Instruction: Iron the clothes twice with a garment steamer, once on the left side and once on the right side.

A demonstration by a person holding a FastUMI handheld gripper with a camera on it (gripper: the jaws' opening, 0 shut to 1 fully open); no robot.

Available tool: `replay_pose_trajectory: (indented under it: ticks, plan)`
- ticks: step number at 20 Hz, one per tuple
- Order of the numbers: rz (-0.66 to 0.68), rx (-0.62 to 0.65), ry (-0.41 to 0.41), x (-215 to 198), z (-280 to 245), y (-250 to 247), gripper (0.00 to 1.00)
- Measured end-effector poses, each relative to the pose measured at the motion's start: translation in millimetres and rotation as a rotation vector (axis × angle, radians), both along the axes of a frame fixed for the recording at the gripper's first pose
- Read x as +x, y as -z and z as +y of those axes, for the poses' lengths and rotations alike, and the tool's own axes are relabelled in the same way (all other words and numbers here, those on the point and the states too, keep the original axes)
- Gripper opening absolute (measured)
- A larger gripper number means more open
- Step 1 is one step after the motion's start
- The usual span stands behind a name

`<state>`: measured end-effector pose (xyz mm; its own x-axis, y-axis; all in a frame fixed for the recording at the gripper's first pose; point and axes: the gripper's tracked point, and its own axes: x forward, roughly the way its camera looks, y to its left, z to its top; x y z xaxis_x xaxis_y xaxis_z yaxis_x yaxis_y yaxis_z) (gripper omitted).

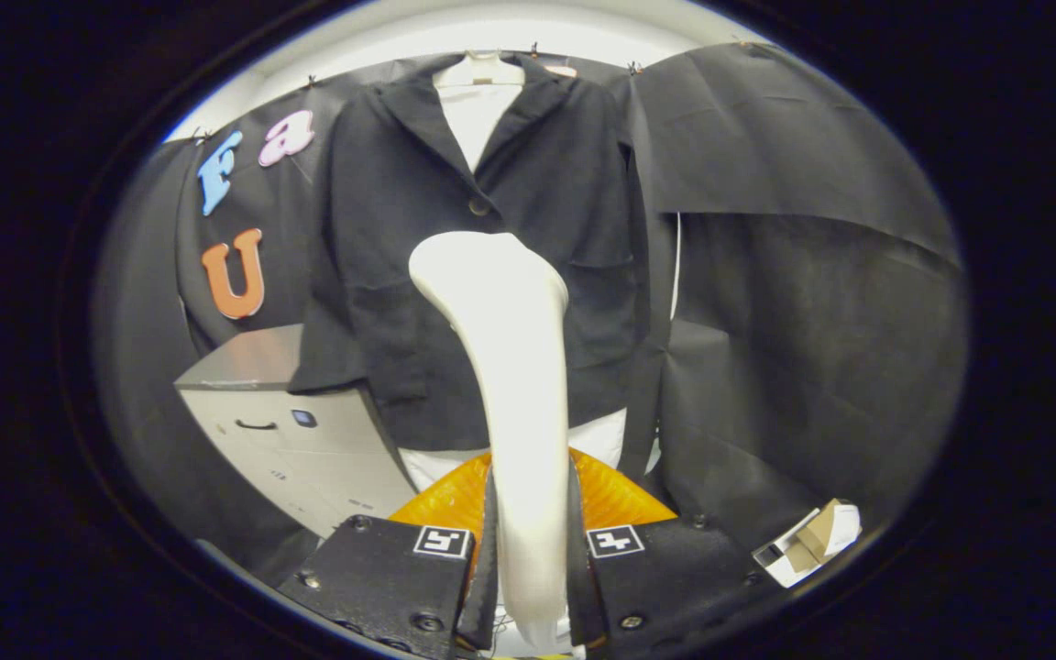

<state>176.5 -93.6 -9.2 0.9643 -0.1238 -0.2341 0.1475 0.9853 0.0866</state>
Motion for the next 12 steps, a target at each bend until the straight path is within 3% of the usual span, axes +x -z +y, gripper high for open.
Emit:
replay_pose_trajectory:
  ticks: [6, 12]
  plan:
    - [-0.008, 0.010, -0.057, -80.8, 33.3, 12.8, 0.33]
    - [-0.001, -0.016, -0.124, -135.8, 49.8, 33.4, 0.33]
